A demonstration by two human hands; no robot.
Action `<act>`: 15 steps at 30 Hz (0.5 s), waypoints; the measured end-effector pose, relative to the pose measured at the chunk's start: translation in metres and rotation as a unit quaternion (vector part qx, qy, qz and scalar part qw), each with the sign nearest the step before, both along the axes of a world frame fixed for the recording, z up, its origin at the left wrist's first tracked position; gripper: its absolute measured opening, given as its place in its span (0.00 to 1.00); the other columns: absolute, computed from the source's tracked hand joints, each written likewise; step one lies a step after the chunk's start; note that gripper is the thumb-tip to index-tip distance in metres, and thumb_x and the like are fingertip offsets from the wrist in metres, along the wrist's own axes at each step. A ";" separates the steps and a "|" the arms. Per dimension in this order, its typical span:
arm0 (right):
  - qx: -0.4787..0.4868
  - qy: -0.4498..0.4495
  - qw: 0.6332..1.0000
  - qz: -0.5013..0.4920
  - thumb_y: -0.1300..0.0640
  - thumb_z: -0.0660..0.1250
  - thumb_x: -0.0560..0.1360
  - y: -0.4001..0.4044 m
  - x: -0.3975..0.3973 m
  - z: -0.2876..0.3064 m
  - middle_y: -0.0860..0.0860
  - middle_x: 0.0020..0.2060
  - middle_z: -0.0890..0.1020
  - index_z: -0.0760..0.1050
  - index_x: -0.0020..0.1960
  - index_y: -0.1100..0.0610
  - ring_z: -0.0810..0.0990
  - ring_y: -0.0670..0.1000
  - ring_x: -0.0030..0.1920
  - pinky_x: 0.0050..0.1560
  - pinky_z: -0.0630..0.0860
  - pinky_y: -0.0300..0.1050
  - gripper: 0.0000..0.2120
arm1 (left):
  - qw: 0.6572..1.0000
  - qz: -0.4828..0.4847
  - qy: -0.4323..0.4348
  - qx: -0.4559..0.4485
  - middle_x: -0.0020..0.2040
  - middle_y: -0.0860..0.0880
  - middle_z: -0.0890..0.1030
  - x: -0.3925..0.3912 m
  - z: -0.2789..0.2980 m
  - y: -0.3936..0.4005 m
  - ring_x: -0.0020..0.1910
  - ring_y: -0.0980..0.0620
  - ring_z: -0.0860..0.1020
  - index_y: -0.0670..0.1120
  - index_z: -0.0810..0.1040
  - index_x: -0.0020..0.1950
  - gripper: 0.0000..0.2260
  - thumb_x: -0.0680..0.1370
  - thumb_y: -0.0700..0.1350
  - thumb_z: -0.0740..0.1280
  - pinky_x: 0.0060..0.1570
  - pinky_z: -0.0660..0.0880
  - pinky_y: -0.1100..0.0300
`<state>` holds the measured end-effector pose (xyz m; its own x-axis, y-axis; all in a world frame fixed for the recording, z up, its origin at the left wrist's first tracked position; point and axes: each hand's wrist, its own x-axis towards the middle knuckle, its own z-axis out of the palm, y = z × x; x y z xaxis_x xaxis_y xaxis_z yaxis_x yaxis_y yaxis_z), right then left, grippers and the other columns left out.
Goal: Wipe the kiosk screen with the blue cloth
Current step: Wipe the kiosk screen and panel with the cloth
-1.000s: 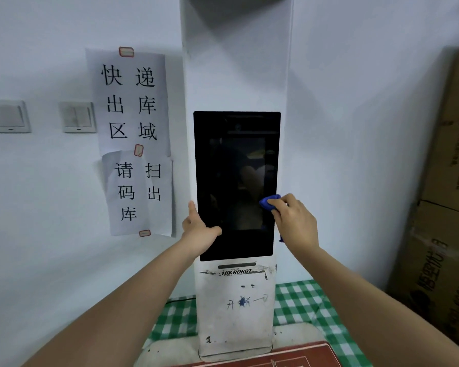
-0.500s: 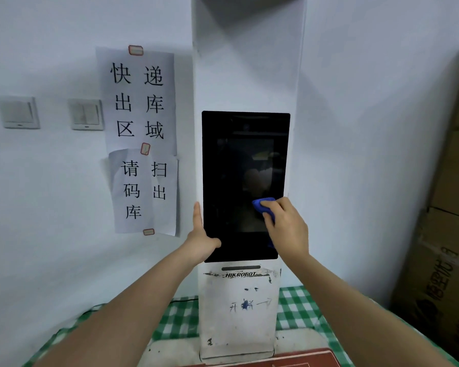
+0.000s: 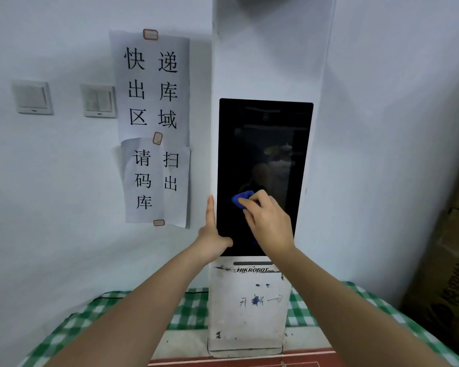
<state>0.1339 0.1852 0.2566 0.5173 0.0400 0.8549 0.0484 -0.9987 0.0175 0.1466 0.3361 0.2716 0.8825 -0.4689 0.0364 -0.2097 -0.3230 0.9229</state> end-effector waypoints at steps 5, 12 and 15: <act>0.074 -0.046 0.996 0.015 0.61 0.69 0.73 0.007 0.002 0.022 0.51 0.48 0.77 0.78 0.61 0.56 0.76 0.48 0.43 0.27 0.73 0.42 0.16 | 1.000 -0.008 -0.003 0.000 0.39 0.60 0.62 0.003 -0.003 0.002 0.39 0.60 0.70 0.62 0.31 0.74 0.47 0.76 0.31 0.63 0.55 0.75 0.54; -0.038 0.026 0.999 -0.004 0.64 0.77 0.62 0.028 0.016 -0.005 0.51 0.45 0.77 0.79 0.58 0.54 0.76 0.51 0.39 0.24 0.63 0.38 0.25 | 1.000 -0.014 -0.011 0.012 0.41 0.58 0.64 0.007 -0.006 0.004 0.42 0.58 0.71 0.62 0.33 0.75 0.46 0.75 0.30 0.61 0.60 0.74 0.47; -0.132 0.067 0.989 -0.017 0.61 0.80 0.56 0.025 0.012 -0.007 0.51 0.43 0.77 0.80 0.55 0.53 0.76 0.51 0.37 0.24 0.59 0.38 0.29 | 1.000 -0.015 -0.016 0.009 0.59 0.51 0.70 0.006 -0.007 0.004 0.36 0.65 0.62 0.60 0.33 0.76 0.45 0.76 0.30 0.60 0.50 0.75 0.57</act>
